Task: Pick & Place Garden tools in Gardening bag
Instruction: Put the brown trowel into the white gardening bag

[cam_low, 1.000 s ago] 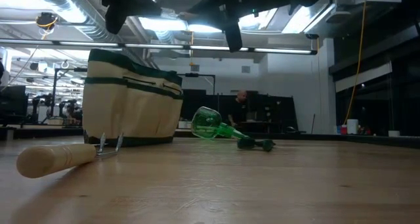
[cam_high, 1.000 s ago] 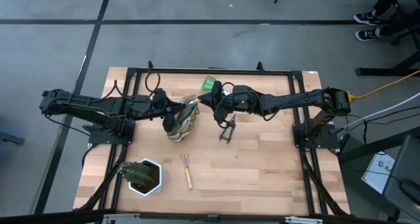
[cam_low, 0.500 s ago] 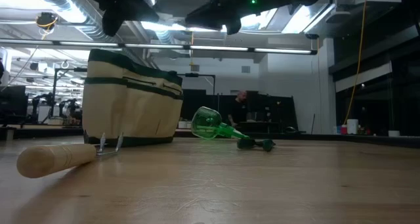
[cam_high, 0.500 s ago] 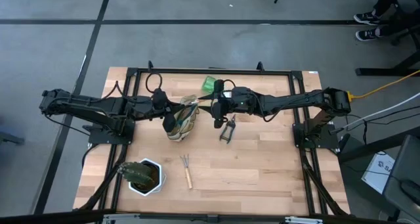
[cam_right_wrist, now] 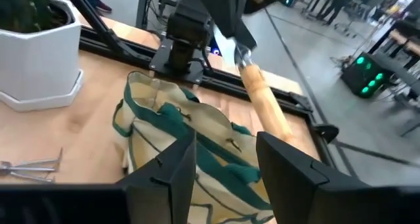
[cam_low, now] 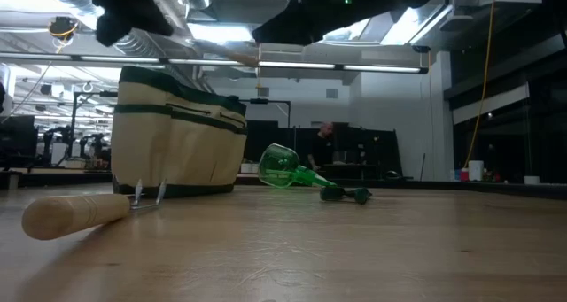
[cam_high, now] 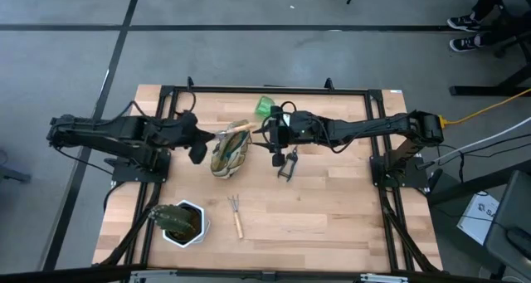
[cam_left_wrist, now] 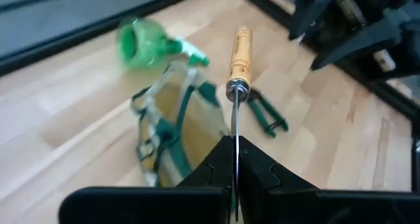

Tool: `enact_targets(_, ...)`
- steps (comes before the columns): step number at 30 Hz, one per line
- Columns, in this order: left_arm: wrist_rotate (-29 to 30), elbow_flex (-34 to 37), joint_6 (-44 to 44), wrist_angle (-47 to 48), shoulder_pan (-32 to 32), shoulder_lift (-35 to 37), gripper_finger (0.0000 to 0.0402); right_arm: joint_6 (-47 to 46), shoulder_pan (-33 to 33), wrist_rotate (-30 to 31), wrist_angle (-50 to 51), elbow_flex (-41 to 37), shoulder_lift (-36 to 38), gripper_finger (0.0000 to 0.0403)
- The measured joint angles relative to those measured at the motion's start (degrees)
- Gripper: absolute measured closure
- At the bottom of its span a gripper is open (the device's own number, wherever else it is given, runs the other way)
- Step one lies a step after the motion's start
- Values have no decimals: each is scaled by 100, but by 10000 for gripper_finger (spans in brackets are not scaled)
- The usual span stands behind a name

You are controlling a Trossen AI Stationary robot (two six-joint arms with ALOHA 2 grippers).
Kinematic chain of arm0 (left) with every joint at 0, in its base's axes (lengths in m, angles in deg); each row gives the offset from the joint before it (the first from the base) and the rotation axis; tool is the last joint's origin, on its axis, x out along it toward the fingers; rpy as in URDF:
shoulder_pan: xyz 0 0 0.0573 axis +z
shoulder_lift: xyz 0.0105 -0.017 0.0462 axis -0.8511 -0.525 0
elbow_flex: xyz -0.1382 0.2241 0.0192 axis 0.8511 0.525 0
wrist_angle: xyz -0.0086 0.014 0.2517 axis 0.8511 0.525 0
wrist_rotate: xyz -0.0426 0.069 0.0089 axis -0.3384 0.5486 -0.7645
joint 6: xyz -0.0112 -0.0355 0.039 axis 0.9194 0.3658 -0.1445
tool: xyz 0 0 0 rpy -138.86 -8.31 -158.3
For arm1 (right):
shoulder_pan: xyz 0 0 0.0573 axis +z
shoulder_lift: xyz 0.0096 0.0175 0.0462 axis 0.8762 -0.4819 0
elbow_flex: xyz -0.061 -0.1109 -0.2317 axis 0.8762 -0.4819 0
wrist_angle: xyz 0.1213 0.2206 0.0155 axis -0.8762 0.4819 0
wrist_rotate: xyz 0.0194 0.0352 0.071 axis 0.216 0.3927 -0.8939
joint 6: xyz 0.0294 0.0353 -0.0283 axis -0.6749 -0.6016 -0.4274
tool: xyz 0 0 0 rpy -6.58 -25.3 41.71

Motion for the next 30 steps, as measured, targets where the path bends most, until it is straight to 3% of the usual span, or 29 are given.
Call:
enact_targets(6, -230, -635, 343, 1175, 0, -46, 399, -177, 0, -1, 338, 0, 0, 240)
enact_targets(12, -286, -831, 593, 1831, 0, -75, 399, -216, -2, -2, 579, 0, 0, 240)
enact_targets(23, -792, -839, 813, 2123, 0, -689, 399, -399, -2, -2, 763, 0, 0, 240)
enact_targets(30, -810, -839, 1139, 2246, 0, -930, 399, -582, -2, -4, 1058, 0, 0, 240)
